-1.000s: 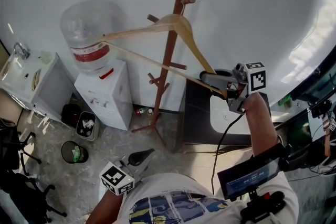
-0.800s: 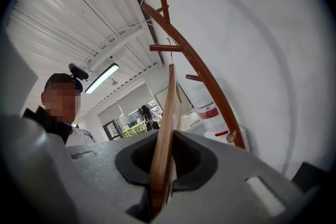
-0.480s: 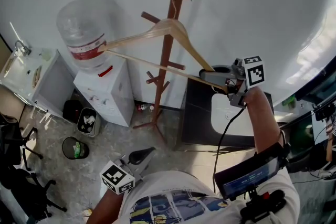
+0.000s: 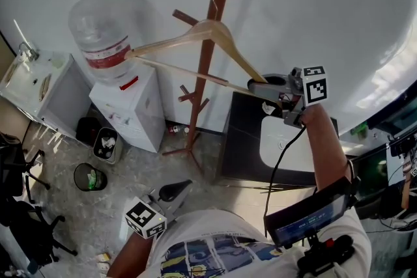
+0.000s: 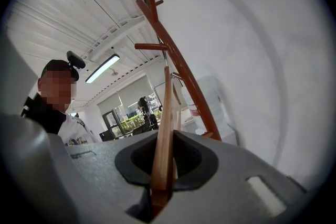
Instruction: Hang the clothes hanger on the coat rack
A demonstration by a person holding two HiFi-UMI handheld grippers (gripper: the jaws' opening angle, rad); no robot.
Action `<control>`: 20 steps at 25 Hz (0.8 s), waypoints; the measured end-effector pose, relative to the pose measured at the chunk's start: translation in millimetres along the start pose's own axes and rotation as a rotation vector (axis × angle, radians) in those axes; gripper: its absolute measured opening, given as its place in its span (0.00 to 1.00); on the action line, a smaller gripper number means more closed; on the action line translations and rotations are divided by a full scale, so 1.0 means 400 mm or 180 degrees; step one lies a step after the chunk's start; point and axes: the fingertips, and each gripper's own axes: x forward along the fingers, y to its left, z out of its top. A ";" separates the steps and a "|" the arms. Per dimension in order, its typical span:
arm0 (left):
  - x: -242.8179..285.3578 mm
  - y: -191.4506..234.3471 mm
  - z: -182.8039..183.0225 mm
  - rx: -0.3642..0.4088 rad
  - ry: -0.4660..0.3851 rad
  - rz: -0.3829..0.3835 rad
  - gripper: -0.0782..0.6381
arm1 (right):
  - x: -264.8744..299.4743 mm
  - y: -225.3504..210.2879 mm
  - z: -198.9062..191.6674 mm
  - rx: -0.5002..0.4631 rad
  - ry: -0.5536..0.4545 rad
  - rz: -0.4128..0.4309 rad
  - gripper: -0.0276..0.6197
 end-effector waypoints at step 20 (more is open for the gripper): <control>0.022 -0.029 0.003 0.0069 -0.0012 0.0248 0.11 | 0.005 -0.060 0.009 -0.0404 -0.0122 -0.0085 0.11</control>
